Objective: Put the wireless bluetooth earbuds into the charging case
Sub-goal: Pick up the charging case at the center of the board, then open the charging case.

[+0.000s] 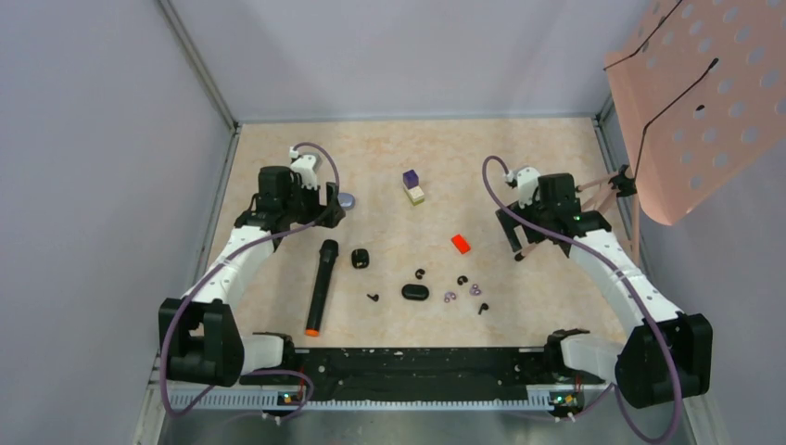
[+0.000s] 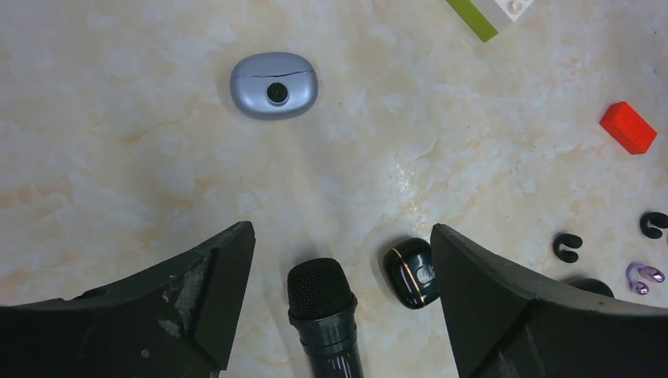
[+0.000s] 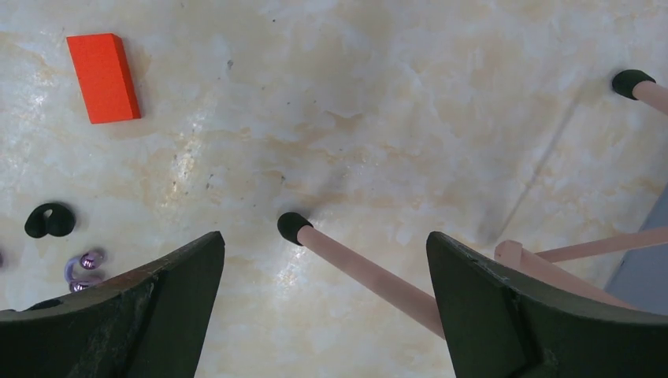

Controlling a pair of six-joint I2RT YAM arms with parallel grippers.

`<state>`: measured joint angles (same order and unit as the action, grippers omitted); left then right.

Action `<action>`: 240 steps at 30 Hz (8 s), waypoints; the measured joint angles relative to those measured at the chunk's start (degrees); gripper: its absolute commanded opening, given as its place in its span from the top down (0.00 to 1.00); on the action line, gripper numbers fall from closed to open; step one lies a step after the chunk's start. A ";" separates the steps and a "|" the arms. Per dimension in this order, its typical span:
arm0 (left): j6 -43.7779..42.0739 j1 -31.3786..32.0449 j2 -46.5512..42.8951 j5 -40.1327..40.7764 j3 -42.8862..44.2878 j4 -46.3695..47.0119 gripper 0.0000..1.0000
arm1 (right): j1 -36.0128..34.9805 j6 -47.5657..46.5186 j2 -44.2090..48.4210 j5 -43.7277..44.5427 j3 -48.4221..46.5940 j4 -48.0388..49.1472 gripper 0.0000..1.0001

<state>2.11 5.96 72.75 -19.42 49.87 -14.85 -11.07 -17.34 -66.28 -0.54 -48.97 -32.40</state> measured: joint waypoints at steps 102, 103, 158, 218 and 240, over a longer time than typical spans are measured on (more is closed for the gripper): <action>-89.37 15.52 -7.34 -40.22 -6.69 6.88 0.33 | -22.77 -37.66 -25.24 -46.69 -30.77 -12.11 0.86; -91.32 15.82 -6.51 -40.65 -6.69 7.28 0.33 | -22.82 -38.29 -25.29 -47.10 -30.99 -12.09 0.86; -23.41 18.58 5.07 -34.95 12.15 12.83 1.00 | -20.48 -20.96 -20.85 -45.29 -35.58 -3.58 0.60; 0.72 13.14 7.06 -47.12 1.49 40.94 1.00 | -19.52 -5.20 -26.29 -48.87 -42.32 -6.75 0.66; 3.67 12.90 8.02 -45.27 -1.99 46.38 1.00 | -14.84 6.19 -29.27 -50.93 -46.12 -3.02 0.57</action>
<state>5.78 18.85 80.77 -64.69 47.88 31.53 -25.91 -11.16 -95.55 -51.46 -95.09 -35.42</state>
